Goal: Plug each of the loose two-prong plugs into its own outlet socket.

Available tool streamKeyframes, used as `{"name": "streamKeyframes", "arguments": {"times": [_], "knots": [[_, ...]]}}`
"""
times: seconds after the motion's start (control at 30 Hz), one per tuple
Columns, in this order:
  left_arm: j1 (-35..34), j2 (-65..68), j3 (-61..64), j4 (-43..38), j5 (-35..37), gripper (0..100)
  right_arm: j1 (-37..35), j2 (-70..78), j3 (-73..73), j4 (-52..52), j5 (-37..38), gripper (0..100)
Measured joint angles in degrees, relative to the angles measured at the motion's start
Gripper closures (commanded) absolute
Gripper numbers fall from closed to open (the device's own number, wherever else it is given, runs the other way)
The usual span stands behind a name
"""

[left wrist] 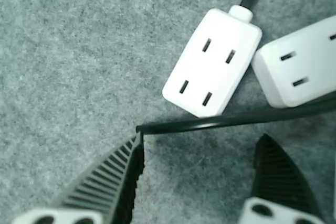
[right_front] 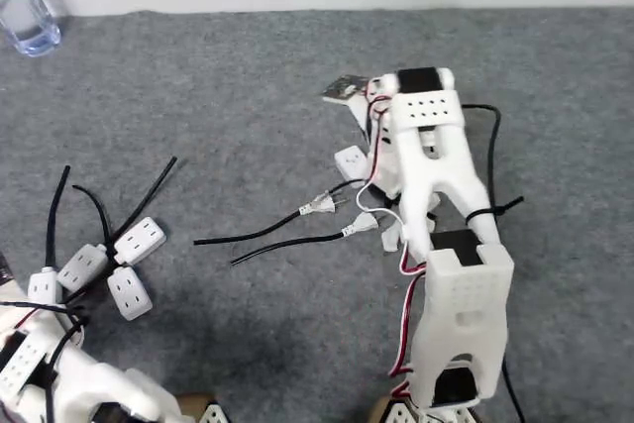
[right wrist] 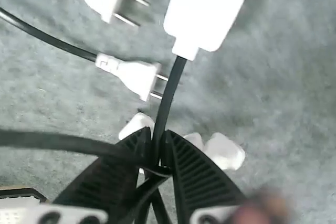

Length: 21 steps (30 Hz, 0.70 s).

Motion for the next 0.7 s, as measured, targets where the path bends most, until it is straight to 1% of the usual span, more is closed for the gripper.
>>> {"name": "streamKeyframes", "arguments": {"times": [0.07,0.2,0.23,0.3,0.4,0.53,0.6,0.7], "knots": [[0.0,0.0,0.0,0.0,0.0,68,-0.1,-0.3,0.0,0.0,0.2,91.5],[0.0,0.0,0.0,0.0,0.0,68,0.3,-0.3,0.0,0.0,0.2,74.4],[0.0,0.0,0.0,0.0,0.0,68,0.3,-0.3,0.0,0.0,0.3,72.0],[0.0,0.0,0.0,0.0,0.0,68,1.2,-0.3,0.0,0.0,0.3,73.1],[0.0,0.0,0.0,0.0,0.0,68,3.2,-0.3,0.0,0.0,0.3,79.4],[0.0,0.0,0.0,0.0,0.0,68,3.3,-0.3,0.0,0.0,0.3,86.8],[0.0,0.0,0.0,0.0,0.0,68,3.2,-0.3,0.1,-0.2,0.3,86.7],[0.0,0.0,0.0,0.0,0.0,68,3.1,-0.3,1.5,-1.2,0.5,82.7]]}}
